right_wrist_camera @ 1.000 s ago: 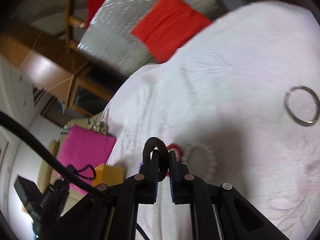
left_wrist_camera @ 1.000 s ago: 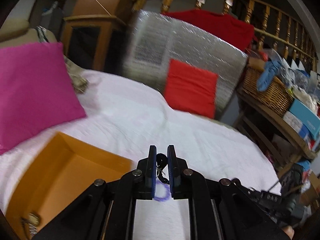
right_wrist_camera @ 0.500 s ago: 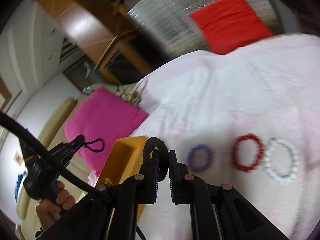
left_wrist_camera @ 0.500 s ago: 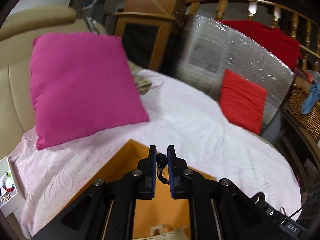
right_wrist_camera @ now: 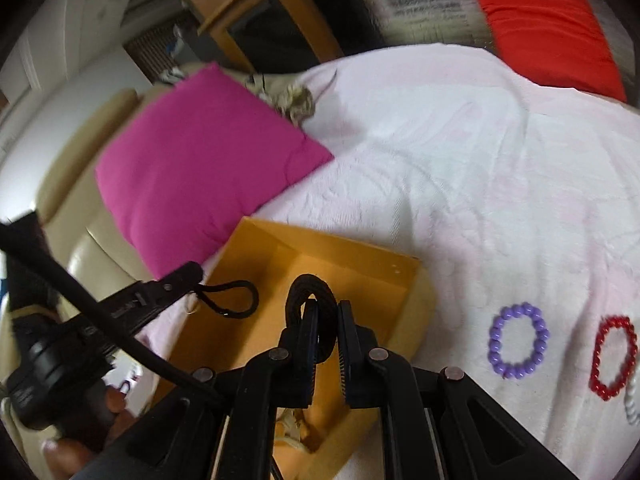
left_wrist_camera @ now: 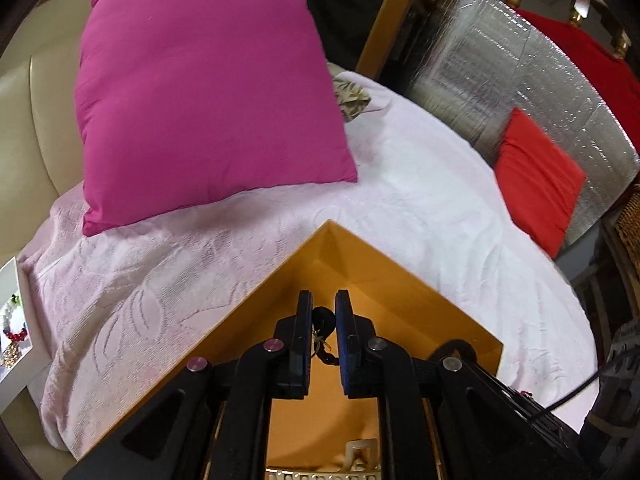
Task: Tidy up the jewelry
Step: 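Carry the black hair tie to the orange box and release it with the right tool, then grasp the red bead bracelet with the left tool while the right tool approaches the white bead bracelet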
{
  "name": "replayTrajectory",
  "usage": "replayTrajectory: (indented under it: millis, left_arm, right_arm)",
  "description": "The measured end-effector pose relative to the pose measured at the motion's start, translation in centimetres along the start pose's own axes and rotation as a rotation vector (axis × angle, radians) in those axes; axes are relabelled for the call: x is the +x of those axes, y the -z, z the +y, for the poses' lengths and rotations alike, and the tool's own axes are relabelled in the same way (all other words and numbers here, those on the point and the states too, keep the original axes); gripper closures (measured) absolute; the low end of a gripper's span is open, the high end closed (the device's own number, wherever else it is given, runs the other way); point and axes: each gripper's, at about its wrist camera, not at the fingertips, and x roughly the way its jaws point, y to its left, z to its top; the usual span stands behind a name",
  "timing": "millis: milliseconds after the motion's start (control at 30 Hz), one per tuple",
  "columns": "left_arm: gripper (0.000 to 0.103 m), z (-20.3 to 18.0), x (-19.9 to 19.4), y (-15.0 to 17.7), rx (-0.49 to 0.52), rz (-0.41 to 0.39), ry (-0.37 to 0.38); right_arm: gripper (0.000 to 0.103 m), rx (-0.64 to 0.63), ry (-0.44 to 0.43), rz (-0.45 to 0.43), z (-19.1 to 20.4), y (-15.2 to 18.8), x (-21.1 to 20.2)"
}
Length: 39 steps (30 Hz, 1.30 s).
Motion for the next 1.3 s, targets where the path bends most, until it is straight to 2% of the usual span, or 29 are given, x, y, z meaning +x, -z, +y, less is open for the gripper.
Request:
replayTrajectory:
  millis: [167, 300, 533, 600, 733, 933, 967, 1033, 1167, 1300]
  left_arm:
    - [0.088, 0.4, -0.3, -0.3, -0.003, 0.015, -0.016]
    - [0.087, 0.4, -1.0, -0.3, 0.008, -0.007, -0.041]
    - [0.087, -0.4, -2.5, -0.5, 0.035, -0.069, -0.058]
    - [0.087, -1.1, -3.0, -0.4, 0.049, -0.091, -0.046]
    - [0.087, -3.3, -5.0, 0.1, 0.106, -0.174, -0.011]
    - [0.085, -7.6, -7.1, 1.5, 0.207, -0.267, 0.068]
    - [0.082, -8.6, -7.2, 1.9, 0.231, -0.272, 0.084]
    - [0.066, -10.6, -7.1, 2.9, 0.279, -0.273, 0.112]
    - [0.061, -14.1, -6.7, 4.6, 0.362, -0.257, 0.160]
    - [0.058, -16.9, -5.5, 6.2, 0.421, -0.208, 0.186]
  right_arm:
    - [0.088, 0.008, 0.021, 0.032, 0.5, -0.4, 1.3]
    - [0.070, 0.032, -0.012, -0.013, 0.0, -0.8, 0.1]
    - [0.070, 0.068, -0.024, -0.136, -1.7, -0.5, -4.7]
    - [0.070, 0.098, -0.028, -0.157, -3.3, -0.1, -6.5]
    - [0.070, 0.114, 0.036, -0.197, -7.0, 1.1, -10.5]
    - [0.070, 0.264, 0.160, -0.237, -16.4, 5.2, -16.6]
    - [0.070, 0.305, 0.170, -0.237, -18.0, 6.0, -17.2]
    - [0.070, 0.370, 0.183, -0.237, -20.5, 7.5, -17.8]
    - [0.070, 0.447, 0.185, -0.208, -23.4, 9.4, -17.2]
    - [0.070, 0.432, 0.180, -0.180, -24.0, 9.8, -15.9]
